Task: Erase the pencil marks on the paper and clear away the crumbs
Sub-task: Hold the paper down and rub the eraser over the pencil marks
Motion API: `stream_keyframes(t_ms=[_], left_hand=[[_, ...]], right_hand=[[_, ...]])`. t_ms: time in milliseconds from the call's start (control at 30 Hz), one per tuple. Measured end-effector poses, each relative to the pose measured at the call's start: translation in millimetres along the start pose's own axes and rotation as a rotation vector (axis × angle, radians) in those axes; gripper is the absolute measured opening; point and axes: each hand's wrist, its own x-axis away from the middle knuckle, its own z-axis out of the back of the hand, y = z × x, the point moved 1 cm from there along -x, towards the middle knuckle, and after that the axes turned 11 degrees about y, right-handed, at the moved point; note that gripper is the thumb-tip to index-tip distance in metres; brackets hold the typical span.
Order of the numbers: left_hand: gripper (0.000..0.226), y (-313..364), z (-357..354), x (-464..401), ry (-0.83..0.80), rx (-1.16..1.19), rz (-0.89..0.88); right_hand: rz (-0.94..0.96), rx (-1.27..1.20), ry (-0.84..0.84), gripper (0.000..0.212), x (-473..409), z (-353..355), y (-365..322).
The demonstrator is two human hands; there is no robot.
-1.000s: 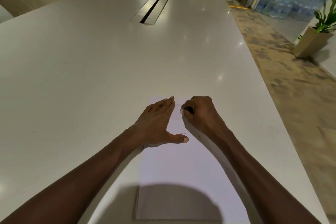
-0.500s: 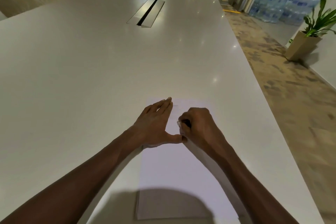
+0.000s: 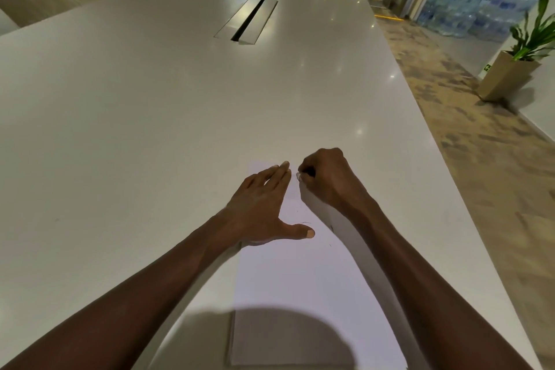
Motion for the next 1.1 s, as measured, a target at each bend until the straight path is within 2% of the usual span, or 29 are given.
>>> stream_keyframes(t_ms=[233, 400, 567, 900, 1100], left_hand=[[0.119, 0.7, 1.4, -1.2, 0.005, -0.027, -0.023], [0.124, 0.8, 1.5, 0.7, -0.025, -0.017, -0.006], [0.125, 1.2, 1.1, -0.4, -0.023, -0.005, 0.014], [0.12, -1.7, -0.8, -2.5, -0.018, -0.036, -0.015], [0.123, 1.3, 1.7, -1.0, -0.037, -0.014, 0.0]], right_hand=[[0.0, -0.021, -0.036, 0.018, 62.3, 9.2, -19.4], [-0.042, -0.043, 0.018, 0.02, 22.6, -3.5, -5.2], [-0.028, -0.014, -0.019, 0.021, -16.6, -3.2, -1.5], [-0.03, -0.044, -0.049, 0.022, 57.8, 9.2, -23.6], [-0.125, -0.075, 0.038, 0.019, 22.0, -1.6, -13.8]])
